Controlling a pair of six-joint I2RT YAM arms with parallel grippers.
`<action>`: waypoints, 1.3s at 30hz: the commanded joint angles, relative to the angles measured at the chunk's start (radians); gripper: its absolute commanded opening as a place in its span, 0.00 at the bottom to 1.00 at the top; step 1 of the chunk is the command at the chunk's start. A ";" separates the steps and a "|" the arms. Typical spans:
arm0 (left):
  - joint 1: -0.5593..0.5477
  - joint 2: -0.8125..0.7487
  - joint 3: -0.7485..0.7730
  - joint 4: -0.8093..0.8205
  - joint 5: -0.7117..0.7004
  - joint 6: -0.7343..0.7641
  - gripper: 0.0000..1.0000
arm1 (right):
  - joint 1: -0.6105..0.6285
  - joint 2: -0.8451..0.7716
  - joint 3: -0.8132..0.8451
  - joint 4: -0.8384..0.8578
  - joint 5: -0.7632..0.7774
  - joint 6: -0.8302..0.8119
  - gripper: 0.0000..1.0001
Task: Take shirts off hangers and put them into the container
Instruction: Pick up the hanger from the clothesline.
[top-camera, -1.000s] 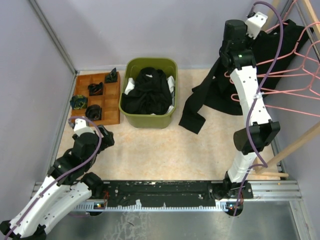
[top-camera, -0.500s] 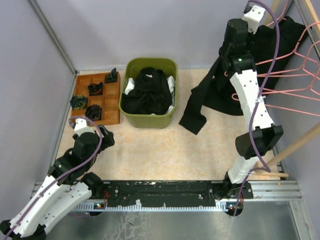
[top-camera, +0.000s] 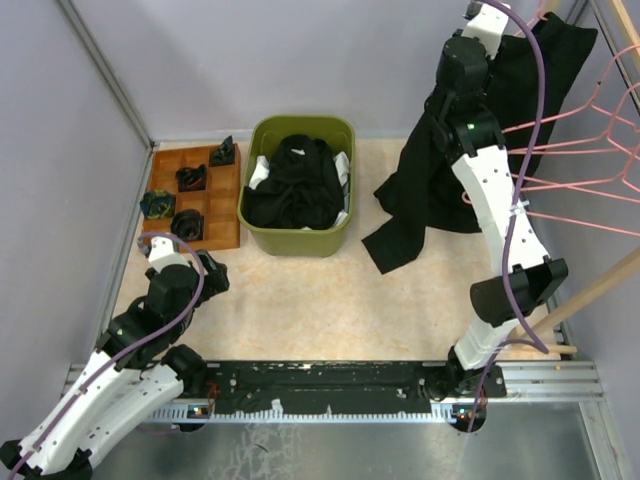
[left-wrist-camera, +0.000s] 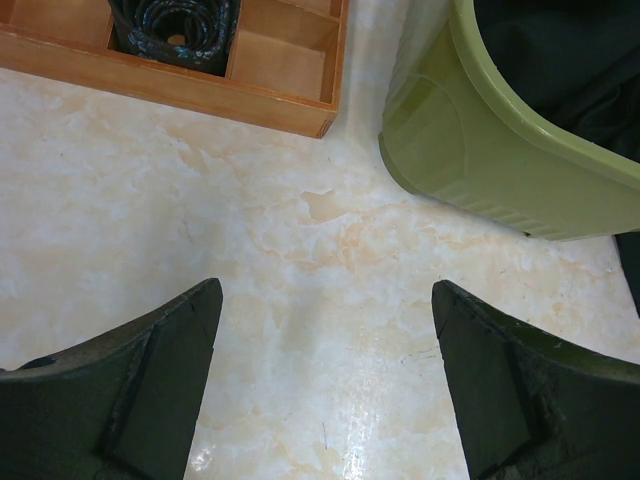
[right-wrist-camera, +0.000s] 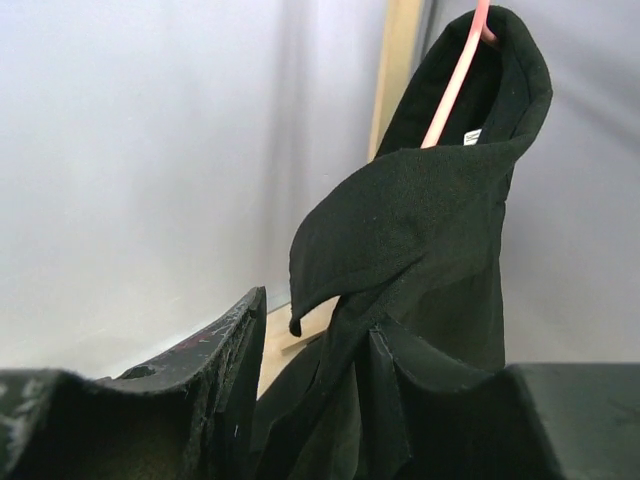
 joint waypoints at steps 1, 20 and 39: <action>0.002 -0.002 -0.004 0.022 0.001 0.015 0.91 | 0.021 -0.088 0.054 0.038 -0.032 -0.041 0.00; 0.002 0.004 -0.003 0.021 0.000 0.013 0.91 | 0.052 -0.405 -0.235 -0.326 -1.058 0.147 0.00; 0.002 0.010 -0.010 0.059 0.035 0.048 0.91 | 0.066 -0.806 -0.751 -0.431 -1.696 0.308 0.00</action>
